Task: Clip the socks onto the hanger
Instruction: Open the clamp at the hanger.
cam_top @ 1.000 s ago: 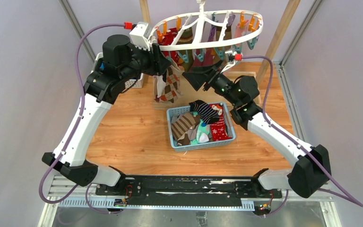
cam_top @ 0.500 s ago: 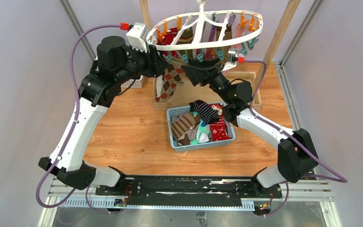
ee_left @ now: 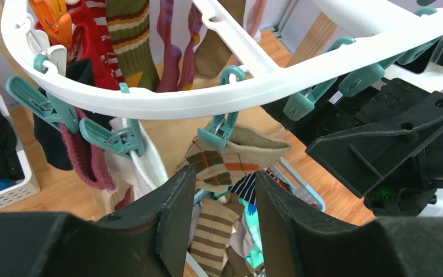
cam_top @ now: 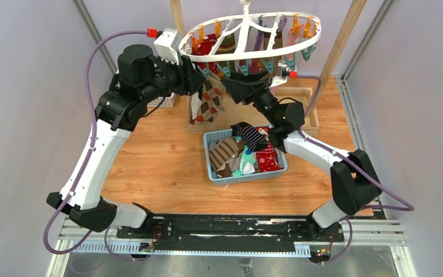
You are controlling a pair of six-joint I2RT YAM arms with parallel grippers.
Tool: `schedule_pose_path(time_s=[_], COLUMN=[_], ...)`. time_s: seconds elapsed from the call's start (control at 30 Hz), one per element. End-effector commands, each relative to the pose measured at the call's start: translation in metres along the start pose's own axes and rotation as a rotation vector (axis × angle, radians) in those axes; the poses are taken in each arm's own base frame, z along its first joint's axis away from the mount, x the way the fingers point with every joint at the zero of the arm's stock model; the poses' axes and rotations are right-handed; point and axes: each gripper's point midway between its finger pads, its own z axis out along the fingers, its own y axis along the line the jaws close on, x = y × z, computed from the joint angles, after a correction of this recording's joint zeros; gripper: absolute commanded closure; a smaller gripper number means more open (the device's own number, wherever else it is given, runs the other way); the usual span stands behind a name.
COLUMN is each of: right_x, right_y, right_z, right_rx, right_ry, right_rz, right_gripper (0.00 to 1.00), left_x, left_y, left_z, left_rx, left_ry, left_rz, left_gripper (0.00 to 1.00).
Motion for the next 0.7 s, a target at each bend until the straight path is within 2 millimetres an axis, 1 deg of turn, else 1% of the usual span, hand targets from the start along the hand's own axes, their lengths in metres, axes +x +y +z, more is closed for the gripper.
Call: schedule_pose_path(time_s=[0.0, 0.07, 0.17, 0.33, 0.47, 0.67], right_x=[-0.030, -0.030, -0.031, -0.033, -0.034, -0.034], right_y=[0.019, 0.018, 0.017, 0.018, 0.019, 0.021], right_z=[0.007, 0.007, 0.010, 0.014, 0.019, 0.018], right_rx=[-0.077, -0.074, -0.075, -0.076, -0.093, -0.092], right_ry=[-0.096, -0.102, -0.100, -0.104, -0.104, -0.105], right_rz=[-0.018, -0.012, -0.001, -0.008, 0.002, 0.006], right_gripper=[0.35, 0.34, 0.28, 0.28, 0.40, 0.62], left_x=[-0.005, -0.005, -0.004, -0.006, 0.000, -0.005], left_y=[-0.009, -0.010, -0.010, -0.011, -0.013, -0.014], left_z=[-0.011, -0.012, -0.012, -0.014, -0.013, -0.015], left_rx=[0.029, 0.033, 0.034, 0.036, 0.050, 0.049], left_ry=[-0.015, -0.017, -0.012, -0.013, 0.002, -0.009], left_rz=[0.003, -0.002, -0.007, -0.005, -0.021, -0.023], left_gripper=[0.53, 0.53, 0.53, 0.53, 0.53, 0.53])
